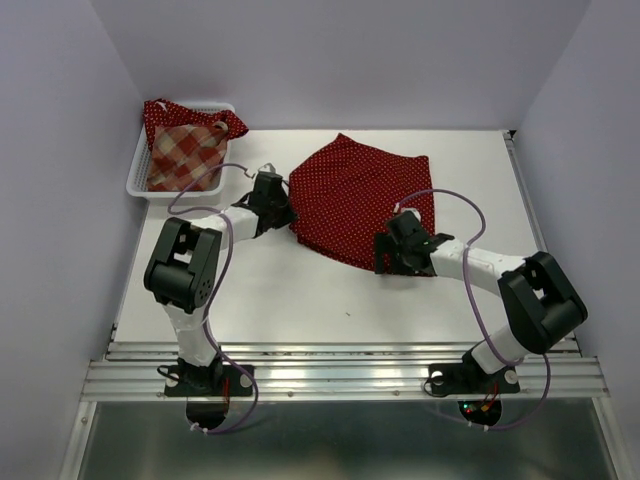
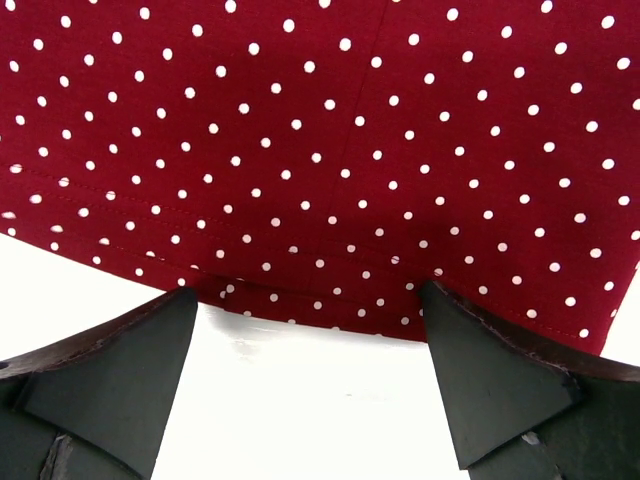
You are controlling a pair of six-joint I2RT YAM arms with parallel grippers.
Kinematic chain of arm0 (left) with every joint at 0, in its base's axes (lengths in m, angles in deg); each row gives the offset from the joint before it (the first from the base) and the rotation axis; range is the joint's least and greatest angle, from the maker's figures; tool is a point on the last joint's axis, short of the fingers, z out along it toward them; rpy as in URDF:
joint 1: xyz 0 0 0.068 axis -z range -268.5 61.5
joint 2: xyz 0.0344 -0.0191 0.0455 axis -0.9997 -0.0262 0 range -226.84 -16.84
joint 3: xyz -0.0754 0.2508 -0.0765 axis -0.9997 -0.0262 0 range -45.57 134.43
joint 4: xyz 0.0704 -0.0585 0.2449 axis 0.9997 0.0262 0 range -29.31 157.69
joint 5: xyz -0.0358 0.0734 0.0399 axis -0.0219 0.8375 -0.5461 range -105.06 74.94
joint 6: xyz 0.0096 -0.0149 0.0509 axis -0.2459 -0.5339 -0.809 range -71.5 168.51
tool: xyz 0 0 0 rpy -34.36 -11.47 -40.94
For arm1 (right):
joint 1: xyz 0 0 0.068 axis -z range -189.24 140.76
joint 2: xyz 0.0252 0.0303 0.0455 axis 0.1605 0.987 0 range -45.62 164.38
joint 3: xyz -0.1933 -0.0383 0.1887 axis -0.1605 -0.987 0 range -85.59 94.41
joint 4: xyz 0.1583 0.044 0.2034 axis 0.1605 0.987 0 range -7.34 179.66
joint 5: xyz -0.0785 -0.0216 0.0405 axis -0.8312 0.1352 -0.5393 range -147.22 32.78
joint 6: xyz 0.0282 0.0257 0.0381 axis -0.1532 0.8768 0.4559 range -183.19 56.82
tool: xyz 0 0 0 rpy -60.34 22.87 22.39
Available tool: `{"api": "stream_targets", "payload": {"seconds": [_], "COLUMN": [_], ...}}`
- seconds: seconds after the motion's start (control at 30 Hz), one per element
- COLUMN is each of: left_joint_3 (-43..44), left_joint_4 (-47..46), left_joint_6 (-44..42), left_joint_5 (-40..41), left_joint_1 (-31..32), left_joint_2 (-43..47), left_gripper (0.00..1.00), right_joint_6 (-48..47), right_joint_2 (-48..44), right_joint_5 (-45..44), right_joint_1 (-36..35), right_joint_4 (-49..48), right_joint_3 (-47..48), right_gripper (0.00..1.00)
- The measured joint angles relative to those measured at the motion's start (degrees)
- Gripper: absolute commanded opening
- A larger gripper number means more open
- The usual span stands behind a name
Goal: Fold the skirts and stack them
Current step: Flatten the skirt out
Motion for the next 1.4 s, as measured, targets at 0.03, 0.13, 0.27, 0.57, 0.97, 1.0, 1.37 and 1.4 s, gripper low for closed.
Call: {"api": "stream_targets", "payload": {"seconds": [0.03, 0.13, 0.27, 0.57, 0.97, 1.0, 1.37, 1.4], "left_joint_3": [1.36, 7.41, 20.83, 47.84, 33.03, 30.71, 11.96, 8.63], "left_joint_4": [1.25, 9.84, 23.98, 56.04, 59.25, 56.28, 30.71, 28.57], "left_joint_6": [-0.44, -1.99, -4.07, 1.79, 0.74, -0.28, -6.97, -7.61], "left_joint_5": [0.48, 6.73, 18.95, 44.65, 45.53, 43.93, 21.00, 17.81], "left_joint_1": [0.24, 2.25, 8.35, 17.38, 15.13, 14.99, 1.33, -0.76], "left_joint_2": [0.04, 0.04, -1.18, -15.23, -11.30, -8.15, 7.10, 6.84], "left_gripper": [0.00, 0.00, 0.00, 0.46, 0.99, 0.99, 0.99, 0.99], "right_joint_6": [-0.02, -0.07, -0.24, -0.20, -0.24, -0.24, 0.70, 1.03], "right_joint_2": [-0.07, -0.24, -1.51, -3.10, -2.27, -2.27, -13.84, -14.71], "right_joint_5": [0.04, 0.15, -0.13, -0.50, -0.46, -0.35, 0.85, 1.01], "right_joint_1": [0.07, 0.28, 0.44, 1.25, 1.92, 1.95, 4.63, 6.23], "right_joint_4": [0.04, 0.24, 1.77, 4.04, 5.14, 5.44, 8.68, 8.70], "right_joint_3": [0.00, -0.02, -0.24, -1.84, -1.16, -0.98, 0.96, 0.96], "right_gripper": [1.00, 1.00, 1.00, 1.00, 1.00, 1.00, 1.00, 1.00]}}
